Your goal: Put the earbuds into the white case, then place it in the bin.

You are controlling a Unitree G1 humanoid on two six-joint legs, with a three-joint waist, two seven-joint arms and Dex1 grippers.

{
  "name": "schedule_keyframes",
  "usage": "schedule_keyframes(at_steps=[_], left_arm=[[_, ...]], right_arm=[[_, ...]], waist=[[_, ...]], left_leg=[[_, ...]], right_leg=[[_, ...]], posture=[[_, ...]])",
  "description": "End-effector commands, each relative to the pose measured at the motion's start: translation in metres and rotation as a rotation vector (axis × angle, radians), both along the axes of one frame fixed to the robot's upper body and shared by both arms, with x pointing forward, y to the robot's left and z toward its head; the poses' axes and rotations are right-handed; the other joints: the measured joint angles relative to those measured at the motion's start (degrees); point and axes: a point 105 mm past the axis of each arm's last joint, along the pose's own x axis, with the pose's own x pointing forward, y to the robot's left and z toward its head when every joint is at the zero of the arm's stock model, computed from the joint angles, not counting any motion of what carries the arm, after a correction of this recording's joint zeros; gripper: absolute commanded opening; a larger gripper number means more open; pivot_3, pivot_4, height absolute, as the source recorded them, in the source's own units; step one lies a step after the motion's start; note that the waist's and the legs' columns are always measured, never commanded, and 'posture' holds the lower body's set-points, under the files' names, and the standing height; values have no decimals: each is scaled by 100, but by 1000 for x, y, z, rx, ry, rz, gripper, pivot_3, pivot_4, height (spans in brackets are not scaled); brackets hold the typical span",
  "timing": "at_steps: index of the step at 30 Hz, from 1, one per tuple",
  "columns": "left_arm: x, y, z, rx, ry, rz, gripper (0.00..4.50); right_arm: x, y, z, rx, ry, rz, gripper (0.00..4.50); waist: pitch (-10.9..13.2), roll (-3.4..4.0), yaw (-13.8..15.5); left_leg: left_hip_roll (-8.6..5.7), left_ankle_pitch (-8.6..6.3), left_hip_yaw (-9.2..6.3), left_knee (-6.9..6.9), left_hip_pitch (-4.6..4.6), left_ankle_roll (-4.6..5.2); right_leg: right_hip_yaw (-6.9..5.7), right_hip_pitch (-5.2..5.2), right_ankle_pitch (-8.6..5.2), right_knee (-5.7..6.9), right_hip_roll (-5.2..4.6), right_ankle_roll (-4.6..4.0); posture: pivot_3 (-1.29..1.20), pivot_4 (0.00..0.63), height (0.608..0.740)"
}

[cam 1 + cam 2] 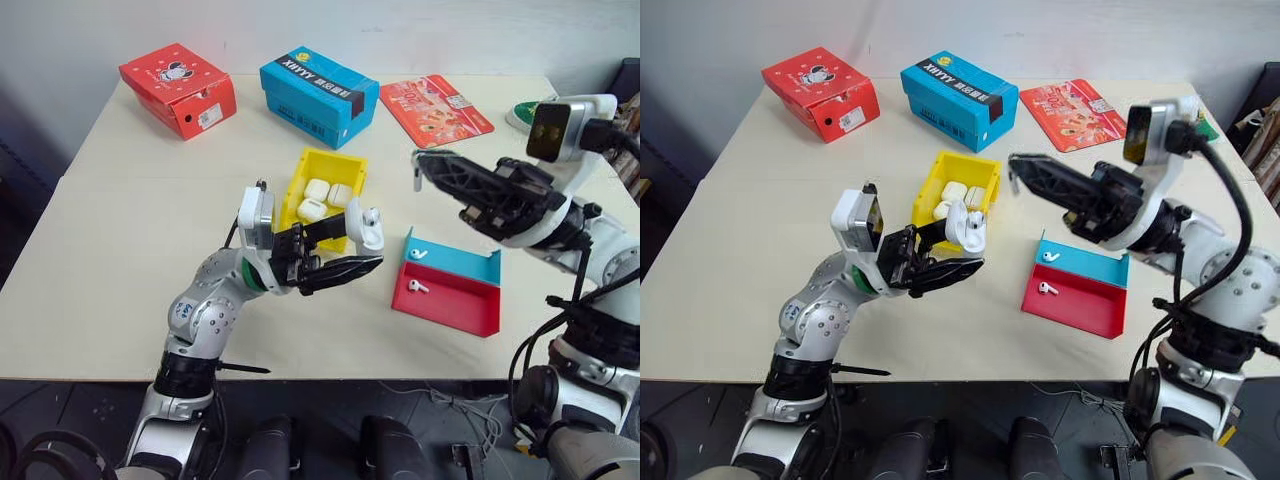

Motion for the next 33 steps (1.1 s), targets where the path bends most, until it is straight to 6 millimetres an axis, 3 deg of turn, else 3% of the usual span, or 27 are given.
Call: schedule_keyframes(at_steps=[1, 17, 33], left_arm=[[-1, -2, 10, -30, -48, 3, 2800], [-2, -12, 17, -82, -45, 5, 2800], [6, -11, 26, -142, -47, 65, 2800]], right_arm=[[-15, 8, 3, 0, -46, 14, 453], [-16, 18, -13, 24, -1, -14, 453], [-13, 24, -39, -82, -23, -63, 453]], waist=[[0, 0, -8], [0, 0, -5], [1, -1, 0]], left_leg=[[0, 0, 1, 0, 0, 0], [4, 0, 6, -1, 1, 3], [5, -1, 6, -2, 0, 6]], right_leg=[[0, -1, 0, 0, 0, 0], [3, -3, 0, -1, 5, 0], [2, -3, 0, -6, 5, 0]], posture=[[0, 150, 740], [0, 150, 740], [0, 150, 740]])
